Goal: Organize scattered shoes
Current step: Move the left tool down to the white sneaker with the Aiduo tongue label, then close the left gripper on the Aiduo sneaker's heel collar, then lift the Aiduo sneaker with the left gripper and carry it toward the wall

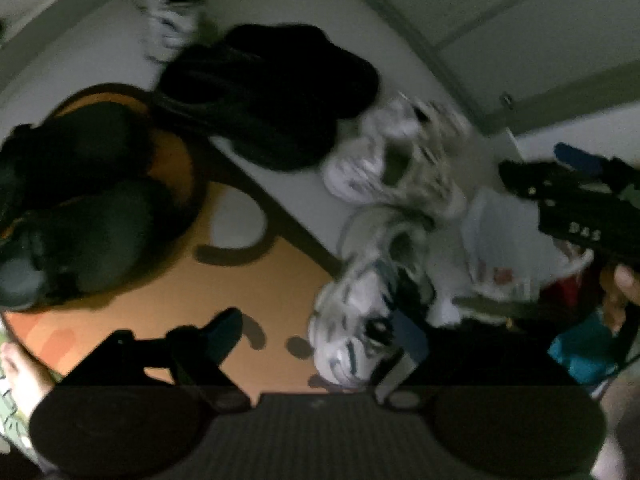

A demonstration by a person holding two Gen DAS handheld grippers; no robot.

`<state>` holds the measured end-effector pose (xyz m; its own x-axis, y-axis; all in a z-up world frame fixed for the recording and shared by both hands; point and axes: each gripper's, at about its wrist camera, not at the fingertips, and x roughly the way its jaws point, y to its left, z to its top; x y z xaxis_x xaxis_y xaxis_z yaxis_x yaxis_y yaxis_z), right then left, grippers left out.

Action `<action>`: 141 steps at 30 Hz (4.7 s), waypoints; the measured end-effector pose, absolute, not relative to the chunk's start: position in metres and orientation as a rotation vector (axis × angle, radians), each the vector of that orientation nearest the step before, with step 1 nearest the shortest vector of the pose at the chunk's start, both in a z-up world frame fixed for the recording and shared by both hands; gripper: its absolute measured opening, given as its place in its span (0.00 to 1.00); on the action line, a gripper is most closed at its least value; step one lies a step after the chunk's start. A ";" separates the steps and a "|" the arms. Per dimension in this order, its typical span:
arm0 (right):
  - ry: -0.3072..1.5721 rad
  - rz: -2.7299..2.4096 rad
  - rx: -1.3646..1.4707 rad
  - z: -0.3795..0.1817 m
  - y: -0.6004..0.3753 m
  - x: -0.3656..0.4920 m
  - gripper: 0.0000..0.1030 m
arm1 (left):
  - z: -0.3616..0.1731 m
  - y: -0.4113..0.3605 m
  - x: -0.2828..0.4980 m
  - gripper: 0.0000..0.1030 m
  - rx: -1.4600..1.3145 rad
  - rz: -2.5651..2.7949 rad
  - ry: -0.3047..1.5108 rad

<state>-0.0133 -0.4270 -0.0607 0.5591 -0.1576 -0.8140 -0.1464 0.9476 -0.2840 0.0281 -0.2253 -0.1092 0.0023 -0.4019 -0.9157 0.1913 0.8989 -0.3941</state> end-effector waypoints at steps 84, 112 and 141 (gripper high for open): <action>0.847 0.082 0.113 -0.035 -0.453 0.002 0.93 | -0.273 -0.403 -0.022 0.82 0.239 -0.551 1.391; 0.931 0.346 -0.093 -0.088 -0.371 -0.008 0.93 | -0.138 -0.221 0.023 0.81 0.035 -0.252 1.267; 0.955 0.073 0.126 -0.043 -0.298 0.013 0.93 | -0.138 -0.097 0.145 0.80 -0.309 0.011 1.183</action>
